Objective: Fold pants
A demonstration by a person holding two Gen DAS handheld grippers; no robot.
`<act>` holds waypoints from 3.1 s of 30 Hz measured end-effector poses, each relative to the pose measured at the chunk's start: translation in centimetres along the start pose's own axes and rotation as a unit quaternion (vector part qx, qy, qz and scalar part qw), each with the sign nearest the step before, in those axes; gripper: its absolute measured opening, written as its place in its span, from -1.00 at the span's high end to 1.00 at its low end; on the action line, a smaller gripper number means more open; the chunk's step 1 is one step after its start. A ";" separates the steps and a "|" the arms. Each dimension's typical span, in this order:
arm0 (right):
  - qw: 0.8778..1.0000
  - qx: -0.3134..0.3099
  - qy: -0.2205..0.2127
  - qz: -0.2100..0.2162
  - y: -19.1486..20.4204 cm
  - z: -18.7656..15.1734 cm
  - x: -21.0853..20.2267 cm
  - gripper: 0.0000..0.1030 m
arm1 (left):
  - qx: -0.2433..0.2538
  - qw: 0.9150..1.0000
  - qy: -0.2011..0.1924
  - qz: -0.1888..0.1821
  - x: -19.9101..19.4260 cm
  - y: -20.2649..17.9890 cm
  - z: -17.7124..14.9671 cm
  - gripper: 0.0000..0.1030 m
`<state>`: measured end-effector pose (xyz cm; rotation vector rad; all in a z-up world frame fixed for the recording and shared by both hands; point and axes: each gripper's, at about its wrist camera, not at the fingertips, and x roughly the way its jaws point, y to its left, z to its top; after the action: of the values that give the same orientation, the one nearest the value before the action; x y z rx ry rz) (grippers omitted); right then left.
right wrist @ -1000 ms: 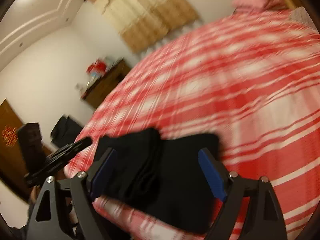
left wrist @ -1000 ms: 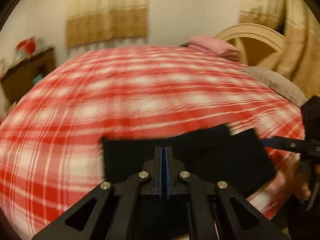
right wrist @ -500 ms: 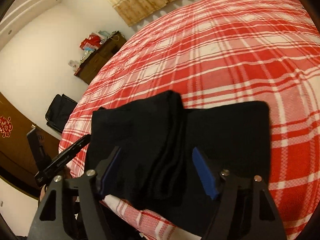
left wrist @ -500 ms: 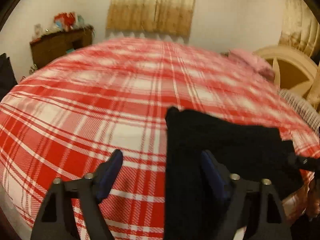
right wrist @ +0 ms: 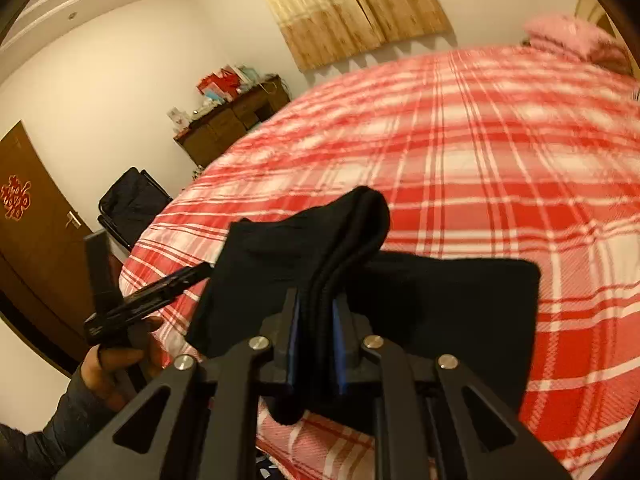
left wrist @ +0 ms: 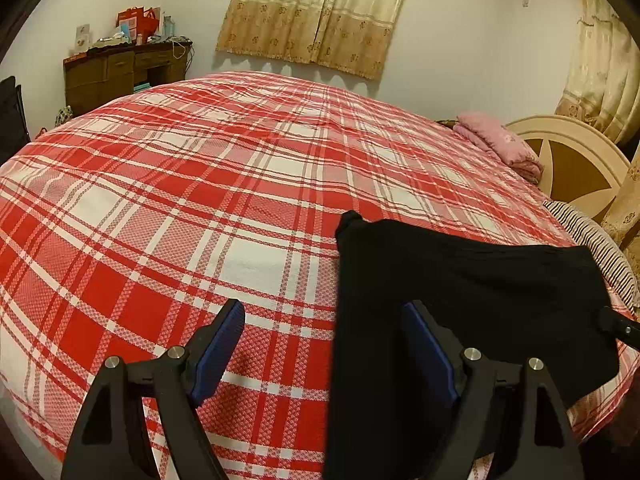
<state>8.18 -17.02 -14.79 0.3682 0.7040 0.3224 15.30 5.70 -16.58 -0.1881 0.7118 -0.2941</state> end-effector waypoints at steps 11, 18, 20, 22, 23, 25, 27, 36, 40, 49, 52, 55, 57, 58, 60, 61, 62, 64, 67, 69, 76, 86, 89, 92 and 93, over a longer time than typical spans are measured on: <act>0.998 0.045 0.000 -0.032 -3.5 -0.4 -1.7 0.67 | 0.020 1.000 0.006 0.004 0.2 -1.0 -0.4 -0.61; 0.993 0.092 0.035 -0.067 -7.6 -1.4 -0.8 0.67 | 0.052 0.998 0.021 0.025 1.1 -2.3 -1.2 -0.61; 0.991 0.108 0.048 -0.056 -8.4 -1.6 -0.4 0.63 | 0.060 0.997 0.020 0.032 1.1 -2.6 -1.1 -0.61; 0.991 0.110 0.047 -0.054 -8.7 -1.5 -0.6 0.58 | 0.066 0.997 0.019 0.034 1.1 -2.9 -0.9 -0.61; 0.991 0.110 0.048 -0.055 -8.7 -1.5 -0.6 0.55 | 0.068 0.997 0.018 0.037 1.1 -3.2 -0.7 -0.61; 0.991 0.107 0.049 -0.056 -8.7 -1.5 -0.7 0.54 | 0.078 0.996 0.015 0.039 1.2 -3.8 -0.2 -0.61; 0.992 0.094 0.050 -0.064 -8.2 -1.4 -0.7 0.49 | 0.091 0.995 0.013 0.044 1.5 -4.5 0.3 -0.61; 0.990 0.041 0.071 -0.118 -7.6 -1.6 0.0 0.43 | 0.149 0.985 0.058 0.067 5.7 -7.0 0.0 -0.68; 0.989 0.034 0.077 -0.118 -7.7 -1.6 0.1 0.40 | 0.124 0.989 0.056 0.056 5.7 -6.1 -0.2 -0.79; 0.988 0.026 0.081 -0.128 -7.5 -1.5 -0.1 0.12 | 0.125 0.989 0.054 0.055 4.7 -6.5 -0.2 -0.80; 0.985 0.020 0.061 -0.158 -6.9 -1.4 -1.0 -0.12 | 0.122 0.990 0.049 0.053 3.7 -6.3 -0.2 -0.80; 0.985 -0.005 0.025 -0.172 -5.3 -1.0 -2.5 -0.19 | 0.116 0.991 0.039 0.052 2.6 -6.1 0.0 -0.80; 0.986 -0.029 0.005 -0.164 -3.4 -0.9 -3.1 -0.26 | 0.114 0.992 0.029 0.047 1.6 -6.3 0.1 -0.80; 0.986 -0.041 0.000 -0.160 -2.8 -0.9 -3.1 -0.33 | 0.115 0.992 0.026 0.044 1.3 -6.4 0.2 -0.80; 0.986 -0.081 0.002 -0.147 -0.9 -1.2 -2.7 -0.47 | 0.116 0.992 0.020 0.037 0.9 -6.5 0.3 -0.80; 0.985 -0.091 0.009 -0.144 -0.4 -1.4 -2.3 -0.48 | 0.114 0.993 0.020 0.035 0.9 -6.5 0.4 -0.80; 0.985 -0.101 0.017 -0.141 0.0 -1.6 -1.8 -0.48 | 0.111 0.993 0.020 0.033 0.9 -6.5 0.4 -0.80; 0.985 -0.102 0.020 -0.136 0.0 -1.9 -1.2 -0.48 | 0.108 0.994 0.021 0.028 1.0 -6.6 0.3 -0.80; 0.993 -0.075 0.028 -0.082 -1.1 -2.2 -0.7 -0.48 | 0.109 0.993 0.028 0.020 1.3 -7.0 0.0 -0.80; 0.996 -0.058 0.051 -0.050 -1.8 -2.5 0.0 -0.48 | 0.110 0.993 0.034 0.010 1.5 -7.4 -0.6 -0.80; 0.988 -0.094 0.095 -0.072 -1.7 -4.0 1.9 -0.48 | 0.123 0.990 0.062 0.003 3.2 -8.2 -3.5 -0.80; 0.997 -0.041 0.053 -0.035 -3.7 -2.6 -0.7 -0.47 | 0.065 0.998 0.003 -0.017 0.5 -5.0 -0.9 -0.80; 0.999 -0.008 0.028 -0.045 -5.1 -1.9 -2.0 -0.47 | 0.056 0.998 0.013 -0.024 1.2 -4.6 -0.9 -0.80; 0.996 0.029 0.018 -0.082 -7.0 -1.4 -2.5 -0.49 | 0.050 0.997 0.028 -0.045 2.3 -4.8 -1.2 -0.80; 0.995 0.046 0.021 -0.086 -7.6 -1.4 -2.4 -0.49 | 0.051 0.997 0.033 -0.049 2.6 -4.9 -1.3 -0.80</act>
<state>6.75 -24.47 -17.73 0.3861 0.7881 0.1356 15.31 0.15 -17.87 -0.1163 0.7512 -0.4321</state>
